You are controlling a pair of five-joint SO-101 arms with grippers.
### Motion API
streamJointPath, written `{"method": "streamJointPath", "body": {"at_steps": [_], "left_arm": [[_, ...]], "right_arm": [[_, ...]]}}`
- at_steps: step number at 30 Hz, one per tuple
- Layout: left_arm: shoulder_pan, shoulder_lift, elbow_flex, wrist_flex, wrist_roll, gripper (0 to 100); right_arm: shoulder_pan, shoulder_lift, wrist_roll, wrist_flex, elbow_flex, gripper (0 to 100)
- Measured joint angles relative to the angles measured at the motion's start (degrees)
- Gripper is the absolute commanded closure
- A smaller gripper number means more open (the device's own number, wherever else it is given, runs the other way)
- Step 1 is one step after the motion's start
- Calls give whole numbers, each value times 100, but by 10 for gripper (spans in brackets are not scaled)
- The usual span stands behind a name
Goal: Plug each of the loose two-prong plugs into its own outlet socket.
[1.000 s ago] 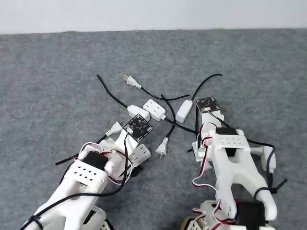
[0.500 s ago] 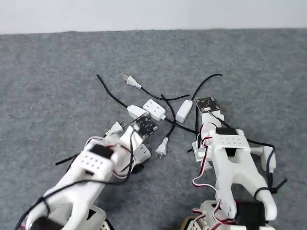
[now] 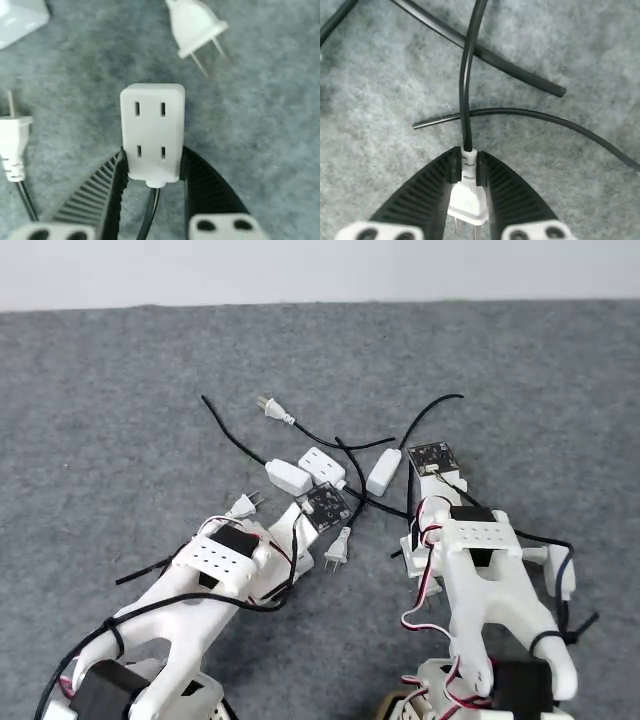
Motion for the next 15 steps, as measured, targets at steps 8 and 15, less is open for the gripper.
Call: {"method": "streamJointPath", "body": {"at_steps": [8,15], "left_arm": [[360,-18,-18,237,624,972],[378,0,-185,316,3341,988]], "right_arm": [[0,0,123,0,0,991],[0,0,123,0,0,991]]}}
